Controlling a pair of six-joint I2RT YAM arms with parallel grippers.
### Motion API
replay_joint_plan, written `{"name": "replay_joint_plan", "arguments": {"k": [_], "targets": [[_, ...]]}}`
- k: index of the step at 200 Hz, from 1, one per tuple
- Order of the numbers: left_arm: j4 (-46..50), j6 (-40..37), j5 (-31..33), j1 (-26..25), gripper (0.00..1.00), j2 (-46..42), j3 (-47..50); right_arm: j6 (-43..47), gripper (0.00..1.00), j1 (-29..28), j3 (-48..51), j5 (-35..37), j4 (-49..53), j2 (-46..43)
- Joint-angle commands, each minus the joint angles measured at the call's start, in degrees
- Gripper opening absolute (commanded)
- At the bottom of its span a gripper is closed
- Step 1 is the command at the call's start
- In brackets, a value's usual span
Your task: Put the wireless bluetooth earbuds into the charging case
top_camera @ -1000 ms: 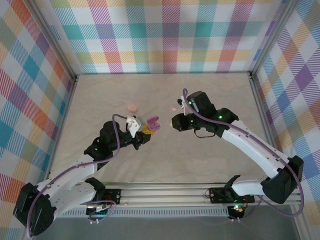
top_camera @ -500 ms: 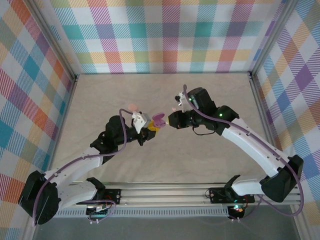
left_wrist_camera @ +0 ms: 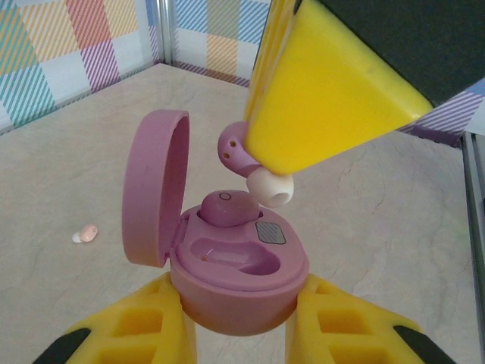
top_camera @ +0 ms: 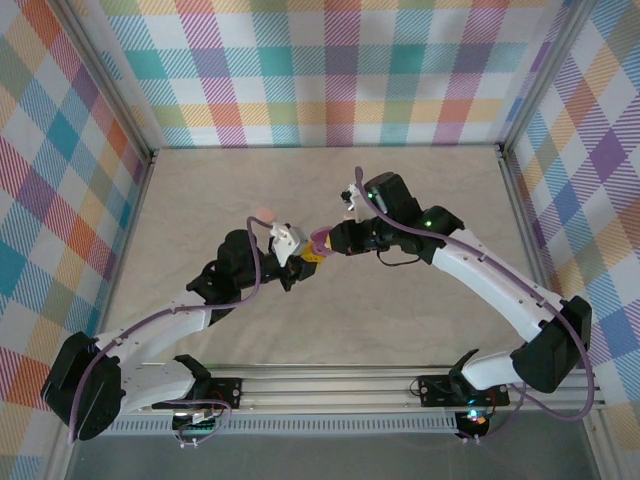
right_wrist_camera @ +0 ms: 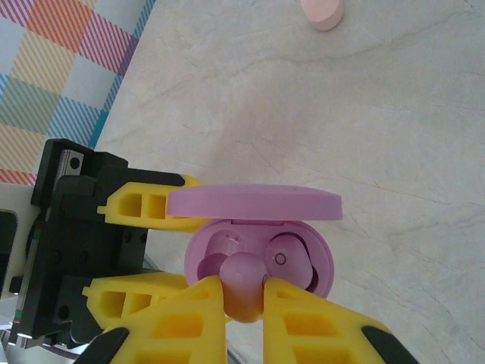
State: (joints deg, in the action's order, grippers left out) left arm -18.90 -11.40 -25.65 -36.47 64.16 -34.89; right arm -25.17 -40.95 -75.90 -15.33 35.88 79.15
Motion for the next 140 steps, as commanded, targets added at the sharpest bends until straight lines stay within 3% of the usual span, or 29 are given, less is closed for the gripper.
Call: {"name": "replay_joint_plan", "arguments": {"k": [1,140], "targets": [[-3.0,-0.7,-0.7,-1.1,0.01,0.8,-2.2,0.7,0.16,-0.2,-1.7,-0.9,0.3,1.1],[-1.7,-2.0,0.1,-1.9,0.01,2.3,-4.1,5.2,0.16,-0.6,-2.4,2.2,5.2,2.7]]}}
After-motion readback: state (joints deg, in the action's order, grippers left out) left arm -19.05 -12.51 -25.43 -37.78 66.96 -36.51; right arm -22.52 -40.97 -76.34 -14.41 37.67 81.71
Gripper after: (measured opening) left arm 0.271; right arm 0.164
